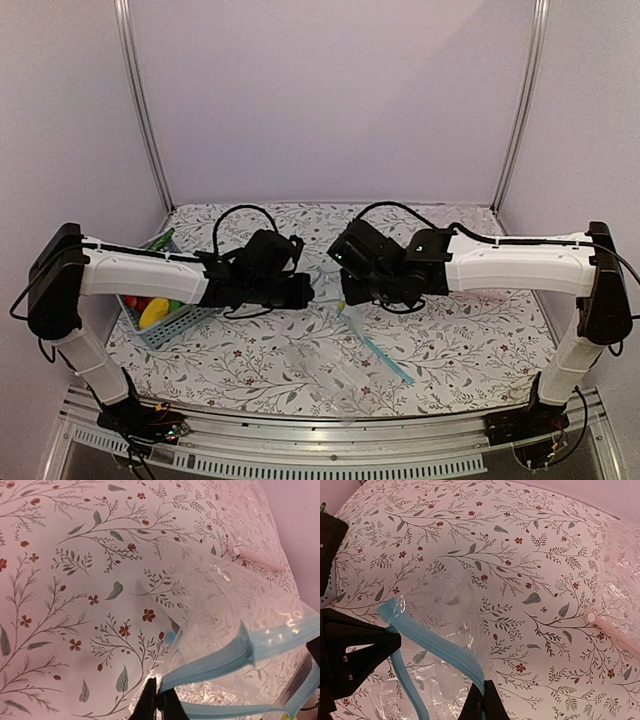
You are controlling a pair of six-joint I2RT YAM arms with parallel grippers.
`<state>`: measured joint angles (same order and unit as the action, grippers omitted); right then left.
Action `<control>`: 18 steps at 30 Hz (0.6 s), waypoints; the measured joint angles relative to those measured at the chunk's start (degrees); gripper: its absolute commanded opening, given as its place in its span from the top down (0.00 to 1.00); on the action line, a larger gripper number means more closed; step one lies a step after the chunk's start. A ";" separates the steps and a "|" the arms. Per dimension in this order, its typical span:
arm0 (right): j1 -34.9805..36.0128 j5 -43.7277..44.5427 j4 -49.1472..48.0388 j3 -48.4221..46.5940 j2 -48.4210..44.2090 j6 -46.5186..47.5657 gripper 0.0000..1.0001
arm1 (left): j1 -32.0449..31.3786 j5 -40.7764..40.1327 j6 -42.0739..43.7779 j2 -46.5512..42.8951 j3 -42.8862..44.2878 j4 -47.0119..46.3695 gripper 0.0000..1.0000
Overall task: Place the food in the zip-top bag and seal the zipper
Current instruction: Open the zipper food storage bag at the center of the board.
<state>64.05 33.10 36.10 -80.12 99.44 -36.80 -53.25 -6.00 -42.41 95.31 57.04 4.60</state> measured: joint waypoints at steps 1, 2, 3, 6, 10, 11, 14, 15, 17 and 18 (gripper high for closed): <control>0.00 0.00 0.00 0.04 -0.02 -0.24 1.00 | 0.00 -0.02 0.04 0.00 0.00 0.00 0.96; 0.00 0.00 0.00 0.20 -0.09 -0.59 1.00 | 0.00 0.00 0.13 0.00 0.00 -0.02 0.96; 0.00 -0.02 -0.02 0.28 -0.15 -0.79 1.00 | 0.00 0.07 0.22 0.02 0.00 -0.11 0.96; 0.00 -0.24 -0.31 1.22 -0.74 -1.18 1.00 | 0.00 0.72 0.26 0.31 -0.04 -1.16 0.96; 0.00 -2.03 -2.12 3.98 -2.99 -0.92 1.00 | 0.24 2.40 0.22 0.42 -1.29 -3.52 0.83; 0.00 -2.45 -2.36 4.35 -3.52 -0.72 1.00 | 0.35 2.99 0.26 0.42 -1.70 -4.37 0.74; 0.00 -3.23 -3.04 4.46 -4.33 -0.13 1.00 | 0.55 3.72 1.20 0.11 -2.64 -5.86 0.50; 0.00 -3.23 -3.04 4.46 -4.39 0.00 1.00 | 0.59 3.58 1.55 -0.22 -2.80 -5.81 0.41; 0.00 -3.19 -2.71 4.37 -4.39 0.20 1.00 | 0.72 2.93 2.89 -1.88 -2.99 -5.05 0.30; 0.00 -3.15 -2.40 4.31 -4.39 0.28 1.00 | 0.79 2.45 3.63 -3.15 -2.99 -4.17 0.25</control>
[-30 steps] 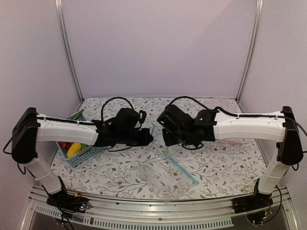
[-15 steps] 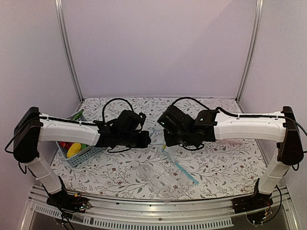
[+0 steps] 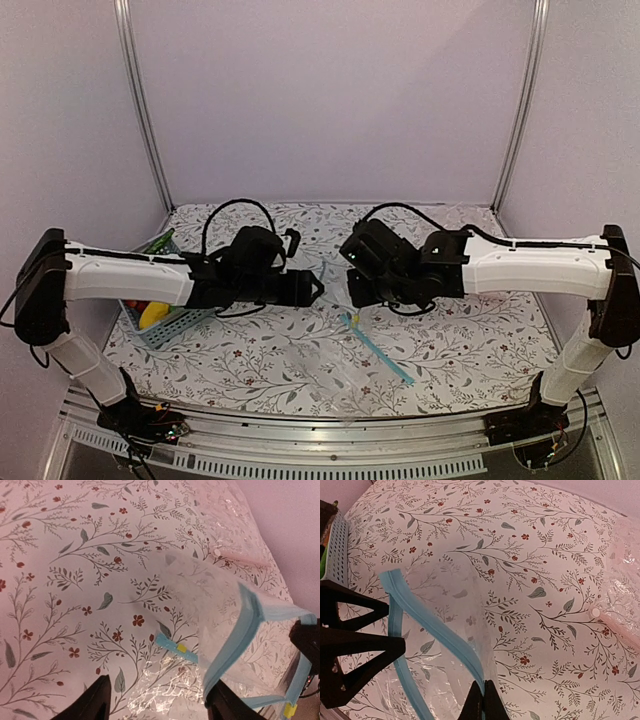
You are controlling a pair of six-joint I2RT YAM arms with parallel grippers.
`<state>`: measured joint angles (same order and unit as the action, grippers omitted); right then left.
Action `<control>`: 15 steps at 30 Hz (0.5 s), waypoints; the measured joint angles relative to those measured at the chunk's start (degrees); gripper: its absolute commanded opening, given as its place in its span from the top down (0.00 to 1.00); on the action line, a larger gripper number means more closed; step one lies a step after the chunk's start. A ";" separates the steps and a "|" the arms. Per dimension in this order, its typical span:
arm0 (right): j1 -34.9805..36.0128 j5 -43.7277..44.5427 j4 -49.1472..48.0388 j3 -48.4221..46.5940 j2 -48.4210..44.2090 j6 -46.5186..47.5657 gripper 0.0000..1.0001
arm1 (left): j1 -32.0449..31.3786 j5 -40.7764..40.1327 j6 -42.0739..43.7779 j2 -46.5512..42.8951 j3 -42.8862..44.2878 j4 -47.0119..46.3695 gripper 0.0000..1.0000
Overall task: Place the food in the zip-top bag and seal the zipper
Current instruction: Open the zipper food storage bag at the center of the board, then pick up the fake vegetable from the bin.
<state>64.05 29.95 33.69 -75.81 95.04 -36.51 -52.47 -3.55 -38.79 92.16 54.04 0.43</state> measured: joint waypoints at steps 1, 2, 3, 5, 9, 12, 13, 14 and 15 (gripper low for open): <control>0.00 0.07 0.57 -0.33 0.00 0.11 1.00 | 0.11 -0.55 0.83 -1.79 0.00 1.25 0.23; 0.00 0.13 0.96 -0.68 0.00 0.26 1.00 | 0.26 -1.18 2.03 -4.04 0.00 2.69 0.20; 0.00 0.20 1.11 -0.92 0.00 0.35 1.00 | 0.42 -1.62 3.13 -5.79 0.17 4.15 0.19; 0.00 0.46 1.49 -1.64 0.00 0.57 1.00 | 0.92 -2.47 5.18 -9.49 1.14 7.91 0.18; -0.02 1.16 2.38 -2.51 0.00 1.01 1.00 | 3.23 -4.48 8.44 -14.49 3.69 16.22 0.16; -0.07 1.36 2.89 -3.26 0.04 1.40 1.00 | 6.16 -5.18 10.12 -17.40 4.02 22.45 0.14; -0.07 1.38 2.99 -3.56 0.07 1.46 1.00 | 7.28 -5.11 10.56 -18.21 4.02 24.41 0.12; -0.07 1.40 3.13 -3.85 0.15 1.53 1.00 | 8.57 -4.96 10.95 -18.93 4.02 26.38 0.11; -0.07 1.40 3.32 -4.22 0.33 1.60 1.00 | 10.03 -4.61 11.17 -19.65 4.02 28.35 0.10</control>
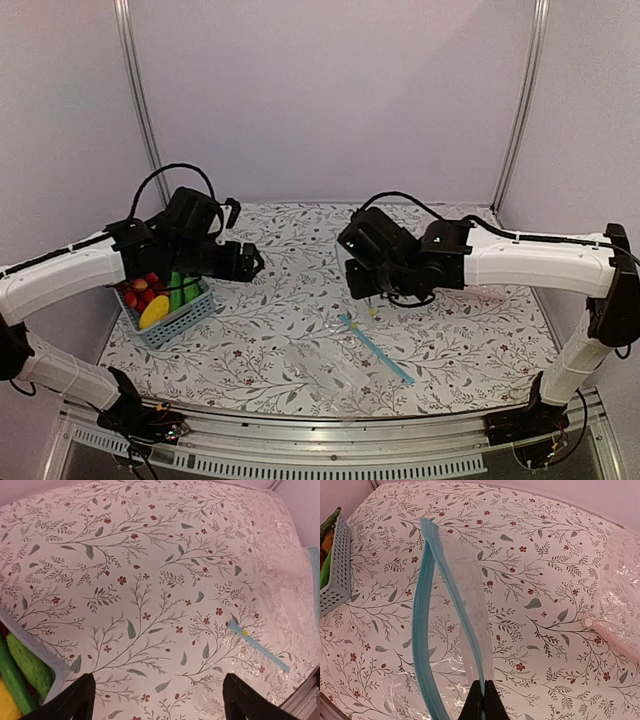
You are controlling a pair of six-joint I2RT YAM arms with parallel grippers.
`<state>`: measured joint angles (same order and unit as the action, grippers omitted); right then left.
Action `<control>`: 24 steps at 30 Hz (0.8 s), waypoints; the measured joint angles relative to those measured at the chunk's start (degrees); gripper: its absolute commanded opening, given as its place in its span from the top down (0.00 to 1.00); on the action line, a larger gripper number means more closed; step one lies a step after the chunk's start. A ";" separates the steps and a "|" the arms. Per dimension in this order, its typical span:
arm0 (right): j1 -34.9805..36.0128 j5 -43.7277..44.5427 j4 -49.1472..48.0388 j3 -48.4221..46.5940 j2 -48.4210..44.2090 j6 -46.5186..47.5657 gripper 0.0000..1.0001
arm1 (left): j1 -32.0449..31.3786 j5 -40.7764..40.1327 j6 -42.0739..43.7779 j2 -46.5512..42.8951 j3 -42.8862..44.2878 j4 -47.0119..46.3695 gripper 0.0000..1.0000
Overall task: Place the food in the zip-top bag and seal the zipper
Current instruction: Pick up the fake vegetable from the bin.
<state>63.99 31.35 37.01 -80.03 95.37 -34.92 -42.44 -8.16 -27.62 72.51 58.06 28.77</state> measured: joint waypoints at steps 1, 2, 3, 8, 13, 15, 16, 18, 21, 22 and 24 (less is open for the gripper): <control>0.00 0.00 0.02 -0.35 0.24 0.07 1.00 | 1.31 0.24 0.26 -0.48 0.07 1.84 0.10; 0.00 0.00 0.11 -0.68 0.48 0.11 1.00 | 2.32 0.42 0.42 -0.70 0.26 3.61 0.10; 0.00 0.00 0.22 -1.07 0.81 0.24 1.00 | 3.21 0.63 0.59 -0.70 0.92 6.47 0.10; 0.00 -0.02 0.42 -1.36 1.49 0.33 1.00 | 4.87 0.33 2.32 -1.99 2.36 15.06 0.11; 0.00 -0.13 0.50 -1.44 1.55 0.46 1.00 | 16.04 2.73 2.73 -4.83 0.94 17.20 0.17; 0.00 -0.17 0.48 -1.46 1.57 0.48 1.00 | 20.20 3.21 2.03 -5.01 -0.83 16.28 0.21; 0.00 -0.20 0.48 -1.46 1.57 0.48 1.00 | 21.53 3.65 1.46 -4.96 -1.88 15.58 0.25; 0.00 -0.24 0.46 -1.46 1.57 0.48 1.00 | 24.04 5.44 0.13 -4.46 -3.93 14.25 0.31; 0.00 -0.26 0.44 -1.46 1.57 0.46 1.00 | 27.19 7.50 -1.38 -2.56 -5.57 12.57 0.37; 0.00 -0.28 0.44 -1.44 1.57 0.46 1.00 | 27.87 7.87 -1.57 -1.64 -5.62 12.15 0.39; 0.00 -0.28 0.31 -1.44 1.57 0.46 1.00 | 28.44 7.98 -1.97 -0.26 -5.62 11.21 0.45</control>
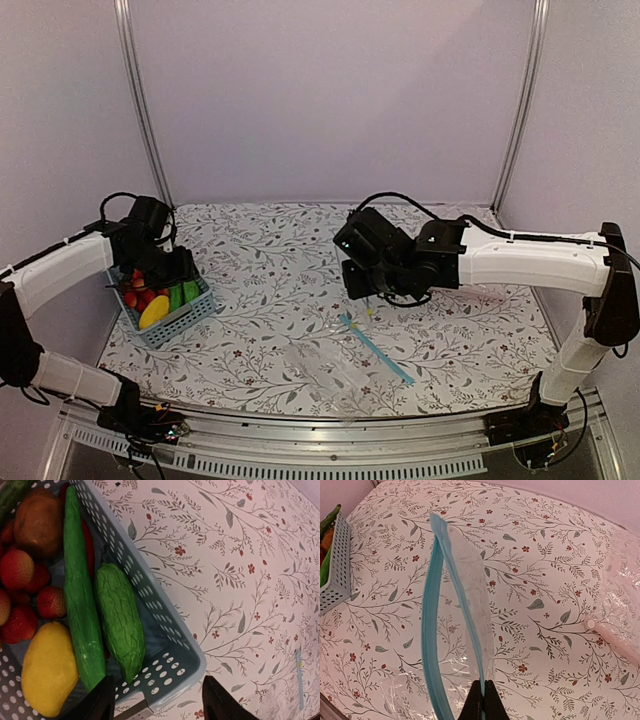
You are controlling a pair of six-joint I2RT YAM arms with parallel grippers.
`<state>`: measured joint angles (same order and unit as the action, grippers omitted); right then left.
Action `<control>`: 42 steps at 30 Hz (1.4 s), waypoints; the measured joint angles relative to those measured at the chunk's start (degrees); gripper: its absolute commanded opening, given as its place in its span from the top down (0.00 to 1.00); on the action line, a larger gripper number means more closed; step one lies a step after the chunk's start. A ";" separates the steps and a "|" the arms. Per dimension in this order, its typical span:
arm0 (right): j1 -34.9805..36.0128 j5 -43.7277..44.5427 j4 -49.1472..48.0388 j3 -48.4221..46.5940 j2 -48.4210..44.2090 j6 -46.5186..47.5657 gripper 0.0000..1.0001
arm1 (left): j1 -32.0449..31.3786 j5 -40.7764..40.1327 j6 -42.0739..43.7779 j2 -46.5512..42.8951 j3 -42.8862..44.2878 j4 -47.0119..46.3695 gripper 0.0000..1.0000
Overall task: Place the food in the zip-top bag and seal the zipper
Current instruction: Pick up the fake vegetable from the bin.
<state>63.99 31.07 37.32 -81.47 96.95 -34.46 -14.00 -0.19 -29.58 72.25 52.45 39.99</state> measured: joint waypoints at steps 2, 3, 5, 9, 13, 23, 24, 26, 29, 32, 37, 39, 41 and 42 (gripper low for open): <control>0.00 -0.02 -0.13 0.00 -0.02 0.00 1.00 | 0.28 0.02 -0.07 0.98 0.00 -0.61 0.49; 0.00 -0.04 -0.22 0.00 -0.02 0.00 1.00 | 0.37 0.00 -0.09 1.44 0.00 -0.83 0.49; 0.00 -0.13 -0.33 0.00 -0.02 0.00 1.00 | 0.90 0.00 0.13 2.78 -0.02 -1.51 0.50; 0.00 -0.15 -0.48 0.00 -0.02 0.00 1.00 | 2.45 0.00 0.46 5.79 -0.20 -2.10 0.51; 0.00 -0.15 -0.57 0.17 -0.13 -0.02 1.00 | 4.63 0.15 0.72 7.91 -0.85 -2.89 0.53; 0.00 -0.31 -1.64 0.50 -0.72 -0.04 1.00 | 6.32 1.51 3.58 17.66 2.60 -3.08 0.60; 0.00 -0.31 -1.77 0.52 -0.87 -0.04 1.00 | 6.36 1.51 3.87 18.38 3.13 -3.02 0.60; 0.00 -0.31 -1.84 0.55 -1.03 -0.04 1.00 | 6.40 1.33 4.48 19.80 4.39 -2.99 0.60; 0.00 -0.35 -1.86 0.55 -1.05 -0.04 1.00 | 6.40 0.44 5.11 21.20 5.44 -2.95 0.60; 0.00 -0.37 -1.92 0.55 -1.05 -0.04 1.00 | 6.43 -0.92 5.73 21.66 5.46 -2.69 0.58; 0.00 -0.68 -2.56 0.55 -1.05 -0.02 1.00 | 6.43 -2.16 6.40 22.43 5.49 -2.62 0.57; 0.00 -1.05 -2.73 0.55 -1.05 -0.02 1.00 | 6.43 -2.14 6.56 22.82 5.62 -2.64 0.55; 0.00 -1.38 -2.86 0.55 -1.05 -0.02 1.00 | 6.43 -2.01 6.82 23.52 5.90 -2.62 0.54; 0.00 -1.46 -2.91 0.55 -1.05 -0.02 1.00 | 6.43 -1.84 6.93 23.93 6.01 -2.67 0.54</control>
<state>63.99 29.61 34.41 -80.93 95.90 -34.48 -7.57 -2.02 -22.65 96.18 58.46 37.32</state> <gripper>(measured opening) 0.006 0.451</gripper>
